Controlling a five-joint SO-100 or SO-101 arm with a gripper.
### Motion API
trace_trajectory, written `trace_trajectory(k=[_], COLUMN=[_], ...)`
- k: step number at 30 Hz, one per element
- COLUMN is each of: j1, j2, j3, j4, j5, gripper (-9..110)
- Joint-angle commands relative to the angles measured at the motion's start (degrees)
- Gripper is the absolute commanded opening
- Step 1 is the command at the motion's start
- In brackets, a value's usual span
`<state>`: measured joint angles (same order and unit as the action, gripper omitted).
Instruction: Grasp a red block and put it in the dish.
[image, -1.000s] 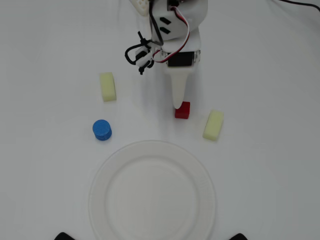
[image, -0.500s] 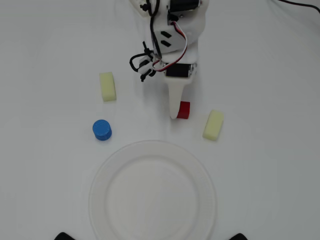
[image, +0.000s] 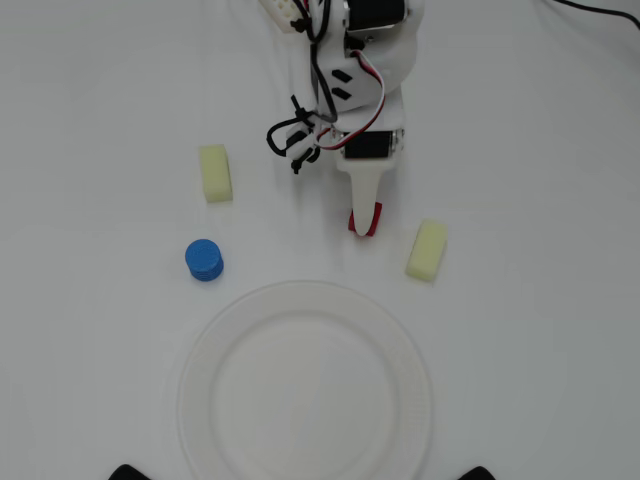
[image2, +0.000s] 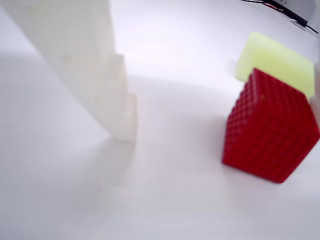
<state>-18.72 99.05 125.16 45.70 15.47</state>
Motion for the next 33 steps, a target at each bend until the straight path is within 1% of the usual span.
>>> trace_trajectory(k=[1, 4, 7, 9, 16, 21, 29, 33], j1=[0.1, -0.1, -0.2, -0.2, -0.2, 0.7, 6.9, 9.4], j2=[0.3, 0.3, 0.3, 0.4, 2.3, 11.3, 27.6, 28.5], j3=[-2.5, -2.6, -2.7, -2.8, -2.0, 0.3, 0.4, -0.4], j4=[-0.4, -0.5, -0.5, -0.4, -0.1, 0.7, -0.4, -6.9], j5=[-0.2, 0.3, 0.4, 0.3, -0.7, -4.3, -15.0, -22.9], gripper=[27, 20, 4, 0, 0, 0, 0, 0])
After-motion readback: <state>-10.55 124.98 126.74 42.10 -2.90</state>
